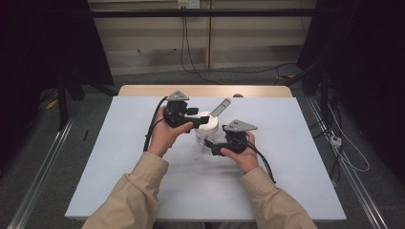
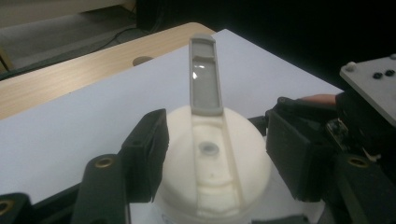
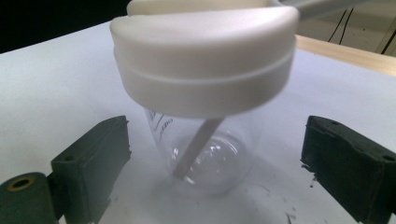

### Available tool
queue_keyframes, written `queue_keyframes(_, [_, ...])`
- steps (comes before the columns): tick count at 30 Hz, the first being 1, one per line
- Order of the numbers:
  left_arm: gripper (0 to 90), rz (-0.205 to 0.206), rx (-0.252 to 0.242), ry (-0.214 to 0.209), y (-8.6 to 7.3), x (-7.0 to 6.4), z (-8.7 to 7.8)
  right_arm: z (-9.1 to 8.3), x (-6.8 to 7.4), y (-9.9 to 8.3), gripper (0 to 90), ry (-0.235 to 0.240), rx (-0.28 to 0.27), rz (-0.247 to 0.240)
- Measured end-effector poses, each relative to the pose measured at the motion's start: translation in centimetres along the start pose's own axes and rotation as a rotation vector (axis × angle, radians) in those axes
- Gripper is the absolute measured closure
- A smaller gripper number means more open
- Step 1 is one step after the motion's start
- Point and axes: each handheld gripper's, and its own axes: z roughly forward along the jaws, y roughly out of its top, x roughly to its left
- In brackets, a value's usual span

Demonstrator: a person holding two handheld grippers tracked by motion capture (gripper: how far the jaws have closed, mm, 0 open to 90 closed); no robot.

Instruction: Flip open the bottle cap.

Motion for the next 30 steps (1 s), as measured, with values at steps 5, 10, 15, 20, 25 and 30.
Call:
queue_keyframes(5, [31.2, 0.012, 0.018, -0.005, -1.5, 0.0, -0.9, -1.3, -0.2, -0.3, 7.0, 0.0, 0.016, 0.003])
queue_keyframes(10, [25.7, 0.01, 0.014, -0.01, -3.4, 0.0, -2.0, -2.5, -0.3, -0.6, 6.9, 0.003, 0.017, 0.003])
queue_keyframes(15, [22.9, 0.028, 0.038, 0.001, -5.1, 0.1, -3.2, -3.6, -0.3, -1.2, 7.7, 0.005, 0.028, 0.002])
queue_keyframes(20, [19.9, 0.022, 0.044, 0.008, -6.8, 0.5, -4.2, -4.6, -0.2, -1.6, 7.7, 0.006, 0.028, 0.0])
queue_keyframes(25, [17.7, 0.016, 0.055, 0.014, -8.3, 0.8, -5.0, -5.4, -0.3, -2.0, 7.5, 0.007, 0.031, 0.005])
queue_keyframes(30, [16.5, 0.009, 0.055, 0.026, -9.5, 1.2, -5.9, -6.1, -0.4, -2.3, 7.2, 0.015, 0.033, 0.008])
